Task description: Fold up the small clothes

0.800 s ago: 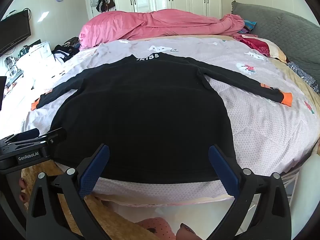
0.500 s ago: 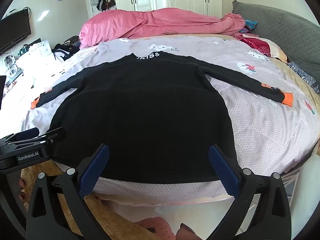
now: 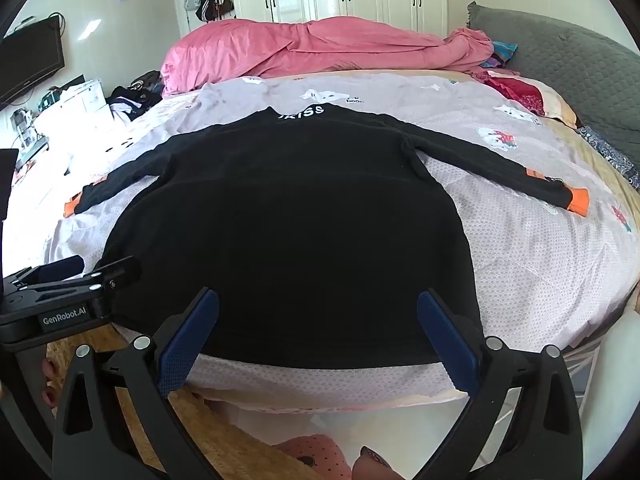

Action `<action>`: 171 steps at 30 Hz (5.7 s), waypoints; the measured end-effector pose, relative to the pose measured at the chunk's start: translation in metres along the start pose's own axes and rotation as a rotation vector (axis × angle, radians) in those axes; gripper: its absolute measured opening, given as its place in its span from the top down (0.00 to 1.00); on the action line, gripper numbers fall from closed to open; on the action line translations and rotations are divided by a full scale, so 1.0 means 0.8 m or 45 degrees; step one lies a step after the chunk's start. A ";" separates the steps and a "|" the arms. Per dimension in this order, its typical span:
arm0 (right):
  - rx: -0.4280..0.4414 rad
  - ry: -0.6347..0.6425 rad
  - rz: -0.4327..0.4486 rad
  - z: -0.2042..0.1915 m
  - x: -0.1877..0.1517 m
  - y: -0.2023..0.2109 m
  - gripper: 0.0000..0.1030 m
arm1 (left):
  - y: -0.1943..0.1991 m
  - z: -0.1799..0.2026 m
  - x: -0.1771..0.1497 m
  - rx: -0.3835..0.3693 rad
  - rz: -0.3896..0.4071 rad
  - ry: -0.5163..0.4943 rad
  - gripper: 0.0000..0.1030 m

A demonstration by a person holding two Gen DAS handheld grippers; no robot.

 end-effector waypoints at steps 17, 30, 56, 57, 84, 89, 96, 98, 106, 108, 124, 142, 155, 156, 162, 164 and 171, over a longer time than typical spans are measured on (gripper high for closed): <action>-0.005 -0.009 0.008 0.003 0.000 0.003 0.04 | 0.002 0.000 0.000 0.002 -0.001 -0.005 0.09; -0.009 -0.011 0.009 0.004 0.000 0.003 0.04 | 0.005 0.001 0.000 0.004 0.007 -0.003 0.09; -0.009 -0.041 0.002 0.012 0.003 0.002 0.04 | 0.002 0.002 0.003 0.004 0.000 0.002 0.09; -0.008 -0.043 0.004 0.013 0.004 0.002 0.04 | 0.001 0.003 0.004 0.003 -0.004 0.004 0.09; 0.027 -0.108 0.026 0.051 0.066 -0.022 0.04 | -0.044 0.046 0.088 -0.082 -0.032 -0.056 0.09; -0.009 -0.121 0.024 0.071 0.076 -0.037 0.04 | -0.055 0.058 0.112 -0.084 -0.022 -0.075 0.09; -0.030 -0.202 0.031 0.107 0.088 -0.055 0.04 | -0.078 0.085 0.138 -0.108 -0.038 -0.128 0.09; -0.034 -0.219 0.034 0.116 0.092 -0.059 0.04 | -0.084 0.092 0.144 -0.116 -0.037 -0.137 0.09; -0.100 -0.256 0.039 0.152 0.111 -0.078 0.04 | -0.105 0.122 0.167 -0.176 -0.053 -0.168 0.09; -0.128 -0.267 0.037 0.164 0.118 -0.084 0.04 | -0.110 0.127 0.175 -0.188 -0.051 -0.172 0.09; -0.358 -0.506 -0.014 0.294 0.138 -0.131 0.04 | -0.178 0.171 0.224 -0.265 -0.113 -0.244 0.09; -0.509 -0.742 -0.180 0.420 0.117 -0.201 0.04 | -0.241 0.197 0.244 -0.292 -0.160 -0.280 0.09; -0.593 -0.796 -0.268 0.467 0.097 -0.264 0.20 | -0.261 0.155 0.254 -0.286 -0.187 -0.217 0.09; -0.603 -0.795 -0.270 0.468 0.096 -0.268 0.24 | -0.262 0.153 0.254 -0.289 -0.189 -0.207 0.09; -0.550 -0.780 -0.222 0.461 0.103 -0.271 0.74 | -0.264 0.141 0.254 -0.277 -0.192 -0.177 0.09; -0.522 -0.776 -0.192 0.456 0.108 -0.266 0.79 | -0.262 0.137 0.256 -0.264 -0.183 -0.169 0.09; -0.414 -0.810 0.003 0.433 0.143 -0.215 0.83 | -0.245 0.122 0.268 -0.230 -0.144 -0.161 0.09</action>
Point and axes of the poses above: each gripper's, at about its wrist camera, not at the fingertips, and y roughly against the way its jaws point, z to its right, x to its top, the point moved 7 cm from there along -y, roughly the way its jaws point, and after that the axes turned 13 degrees about -x, right-handed, at the moved point
